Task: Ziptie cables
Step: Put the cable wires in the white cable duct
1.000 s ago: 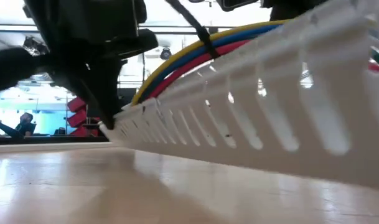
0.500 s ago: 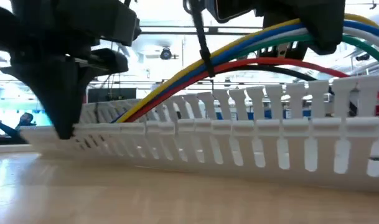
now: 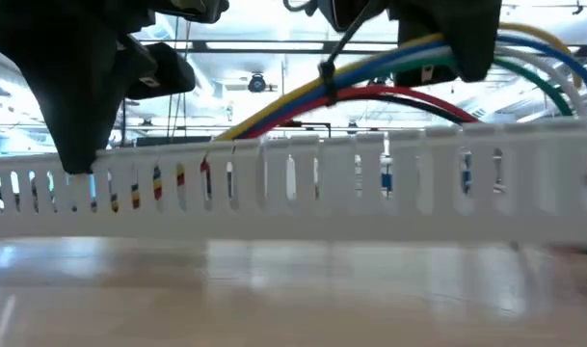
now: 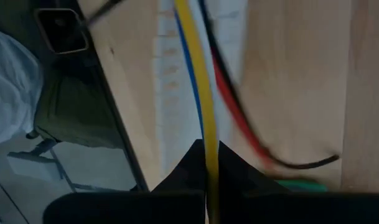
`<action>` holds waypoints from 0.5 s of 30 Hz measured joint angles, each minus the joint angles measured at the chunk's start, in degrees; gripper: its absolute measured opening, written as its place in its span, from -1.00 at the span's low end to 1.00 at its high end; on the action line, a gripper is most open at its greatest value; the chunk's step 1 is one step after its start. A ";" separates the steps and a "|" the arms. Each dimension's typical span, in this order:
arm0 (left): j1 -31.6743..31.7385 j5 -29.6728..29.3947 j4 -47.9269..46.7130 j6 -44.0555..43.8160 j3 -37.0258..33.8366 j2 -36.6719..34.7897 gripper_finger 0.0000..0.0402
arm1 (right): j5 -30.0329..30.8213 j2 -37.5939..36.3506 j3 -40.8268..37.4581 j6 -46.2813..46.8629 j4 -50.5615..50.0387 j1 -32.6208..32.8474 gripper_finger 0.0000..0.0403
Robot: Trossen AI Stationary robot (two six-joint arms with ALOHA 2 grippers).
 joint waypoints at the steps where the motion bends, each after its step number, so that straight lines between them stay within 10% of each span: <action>1: 0.04 0.09 -0.27 -0.56 0.13 0.00 -1.00 | -0.02 -0.03 0.50 0.29 -0.30 0.08 -0.99; 15: 0.17 1.11 0.13 -7.49 0.28 0.00 -1.00 | -1.78 0.35 1.21 4.93 -6.91 0.63 -0.99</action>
